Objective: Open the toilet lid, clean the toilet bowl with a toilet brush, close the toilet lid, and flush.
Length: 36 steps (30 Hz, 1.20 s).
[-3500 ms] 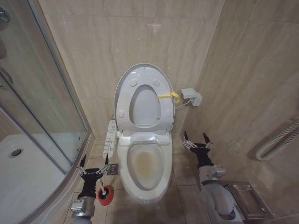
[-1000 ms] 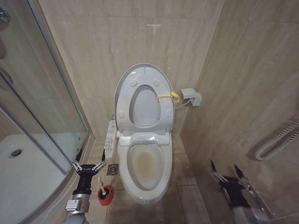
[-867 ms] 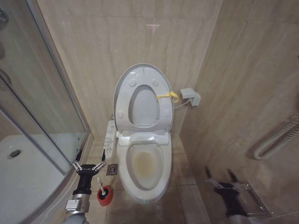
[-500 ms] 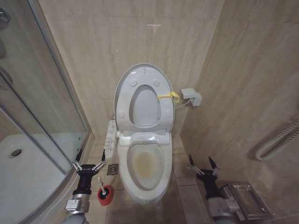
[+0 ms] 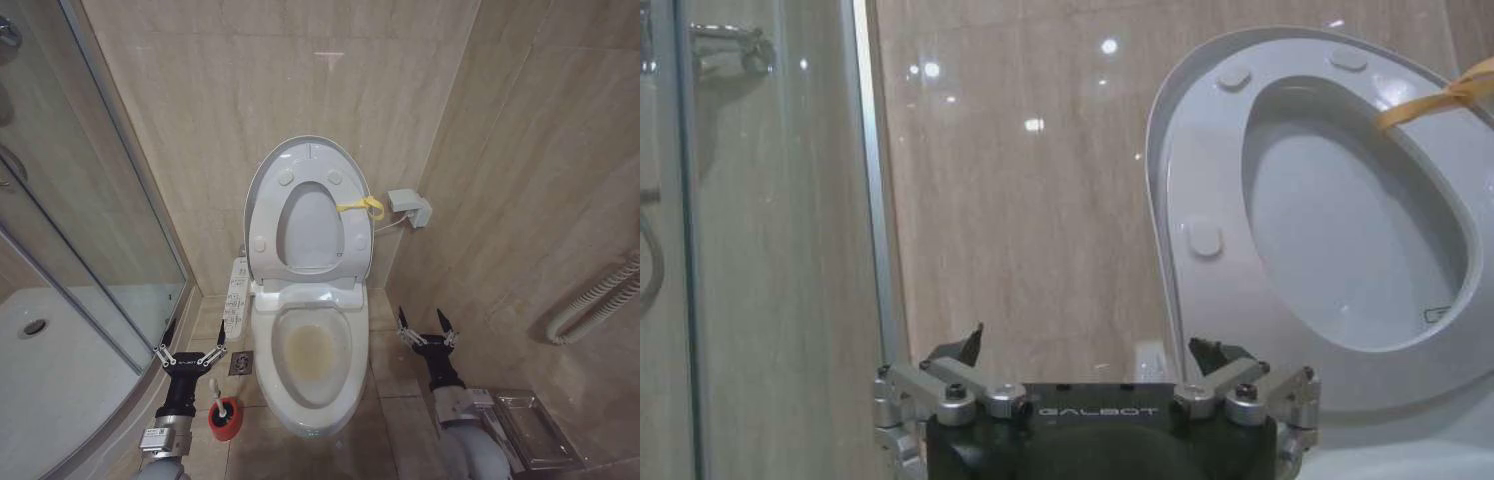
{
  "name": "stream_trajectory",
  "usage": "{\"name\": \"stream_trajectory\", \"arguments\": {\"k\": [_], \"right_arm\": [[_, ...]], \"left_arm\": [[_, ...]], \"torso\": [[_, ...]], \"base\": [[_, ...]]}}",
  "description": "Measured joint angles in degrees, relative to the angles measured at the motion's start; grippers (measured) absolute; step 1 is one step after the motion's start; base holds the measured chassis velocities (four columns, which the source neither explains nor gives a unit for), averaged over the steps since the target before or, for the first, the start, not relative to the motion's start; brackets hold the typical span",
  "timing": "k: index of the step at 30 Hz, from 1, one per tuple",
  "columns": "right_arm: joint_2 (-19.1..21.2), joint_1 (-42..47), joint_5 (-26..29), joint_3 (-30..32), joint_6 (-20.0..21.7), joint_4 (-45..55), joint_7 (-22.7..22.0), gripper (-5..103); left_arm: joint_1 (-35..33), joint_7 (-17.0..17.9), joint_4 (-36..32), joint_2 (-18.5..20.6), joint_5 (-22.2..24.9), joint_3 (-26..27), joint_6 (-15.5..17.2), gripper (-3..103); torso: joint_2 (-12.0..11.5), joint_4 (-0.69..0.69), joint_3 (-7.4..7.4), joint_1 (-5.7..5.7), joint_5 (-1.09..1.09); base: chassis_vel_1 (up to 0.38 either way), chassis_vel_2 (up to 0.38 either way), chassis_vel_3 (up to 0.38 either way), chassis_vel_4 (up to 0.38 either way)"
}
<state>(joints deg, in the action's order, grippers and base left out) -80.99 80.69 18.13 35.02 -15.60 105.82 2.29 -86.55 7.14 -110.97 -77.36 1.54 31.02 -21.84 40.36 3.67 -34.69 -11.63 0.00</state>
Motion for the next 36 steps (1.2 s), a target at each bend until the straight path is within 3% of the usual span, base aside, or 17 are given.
{"name": "stream_trajectory", "arguments": {"k": [14, 22, 36], "right_arm": [[0.94, -4.52, 0.19, -0.16, -2.81, -4.57, 0.89, 100], [2.00, -18.23, -1.46, -2.56, -2.46, -13.96, -4.63, 100], [2.72, -41.33, -3.23, -6.45, -3.18, -34.98, -7.46, 100]], "left_arm": [[0.01, 0.00, 0.00, 0.00, 0.00, 0.00, 0.00, 100], [0.00, 0.00, 0.00, 0.00, 0.00, 0.00, 0.00, 100], [0.00, 0.01, 0.00, 0.00, 0.00, 0.00, 0.00, 100]], "torso": [[0.00, 0.00, 0.00, -0.01, 0.00], [0.00, -0.01, 0.01, 0.00, 0.01], [0.00, -0.01, 0.00, 0.00, -0.01]], "base": [[-0.029, 0.029, 0.023, -0.037], [0.000, 0.000, 0.000, 0.000], [0.000, 0.000, 0.000, 0.000]]}}
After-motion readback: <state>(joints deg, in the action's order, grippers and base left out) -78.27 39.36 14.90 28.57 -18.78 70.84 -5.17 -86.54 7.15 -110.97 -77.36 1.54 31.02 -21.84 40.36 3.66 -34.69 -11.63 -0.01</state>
